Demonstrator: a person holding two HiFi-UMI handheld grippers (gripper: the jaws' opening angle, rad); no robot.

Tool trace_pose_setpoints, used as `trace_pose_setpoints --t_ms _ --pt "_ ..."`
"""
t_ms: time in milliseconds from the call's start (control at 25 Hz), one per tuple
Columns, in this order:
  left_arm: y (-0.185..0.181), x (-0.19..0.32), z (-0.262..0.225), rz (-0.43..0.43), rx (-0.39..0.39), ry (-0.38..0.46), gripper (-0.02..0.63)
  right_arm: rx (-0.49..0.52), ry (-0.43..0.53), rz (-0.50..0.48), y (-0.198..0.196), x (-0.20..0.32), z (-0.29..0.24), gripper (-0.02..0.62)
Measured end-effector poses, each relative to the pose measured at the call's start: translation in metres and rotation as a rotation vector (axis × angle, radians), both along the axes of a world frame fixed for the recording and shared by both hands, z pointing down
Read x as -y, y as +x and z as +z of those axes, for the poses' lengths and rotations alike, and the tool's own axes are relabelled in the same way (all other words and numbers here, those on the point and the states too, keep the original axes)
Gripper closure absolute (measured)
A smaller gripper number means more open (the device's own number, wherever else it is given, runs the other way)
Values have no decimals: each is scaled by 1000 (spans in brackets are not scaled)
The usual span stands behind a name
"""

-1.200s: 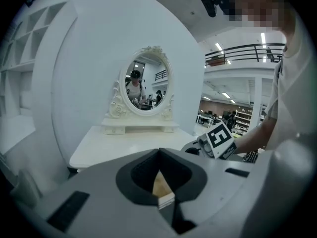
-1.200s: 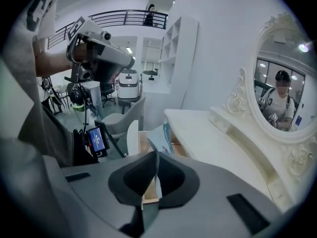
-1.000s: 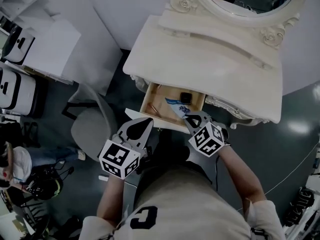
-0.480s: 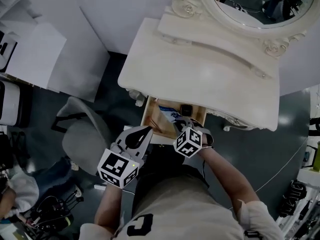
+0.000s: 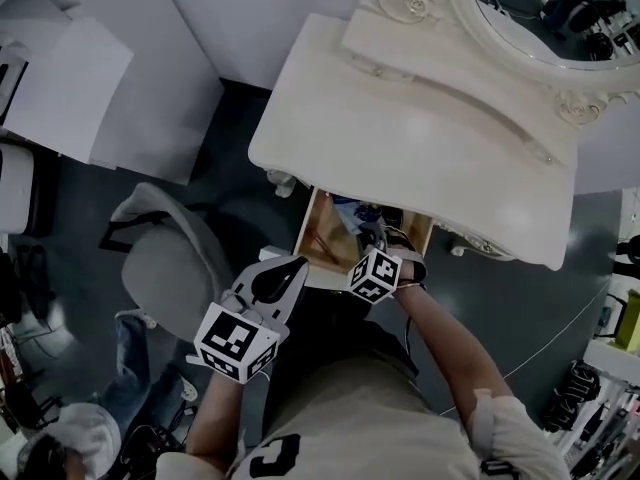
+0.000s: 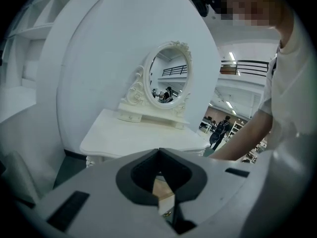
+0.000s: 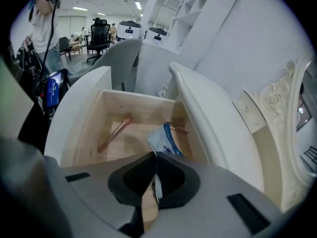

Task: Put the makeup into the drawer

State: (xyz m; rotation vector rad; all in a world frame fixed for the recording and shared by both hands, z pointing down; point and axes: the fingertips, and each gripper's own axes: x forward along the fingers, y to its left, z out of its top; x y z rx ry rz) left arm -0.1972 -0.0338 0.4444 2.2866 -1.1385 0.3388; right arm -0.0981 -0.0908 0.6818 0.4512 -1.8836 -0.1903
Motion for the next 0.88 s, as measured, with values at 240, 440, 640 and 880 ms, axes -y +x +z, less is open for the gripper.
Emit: trace_pose_setpoints --t_ms 240,440,640,880 --pt "-8 -3 7 -12 0 -22 552 -23 -95 3 -2 2 19 566" --pt "-4 -2 5 -5 1 -12 552 28 -149 77 3 6 18 549" --pt "5 -1 2 12 6 -6 554 111 -201 125 6 1 5 387" --pt "16 2 -4 30 18 14 554 281 -207 177 7 -4 -31 388"
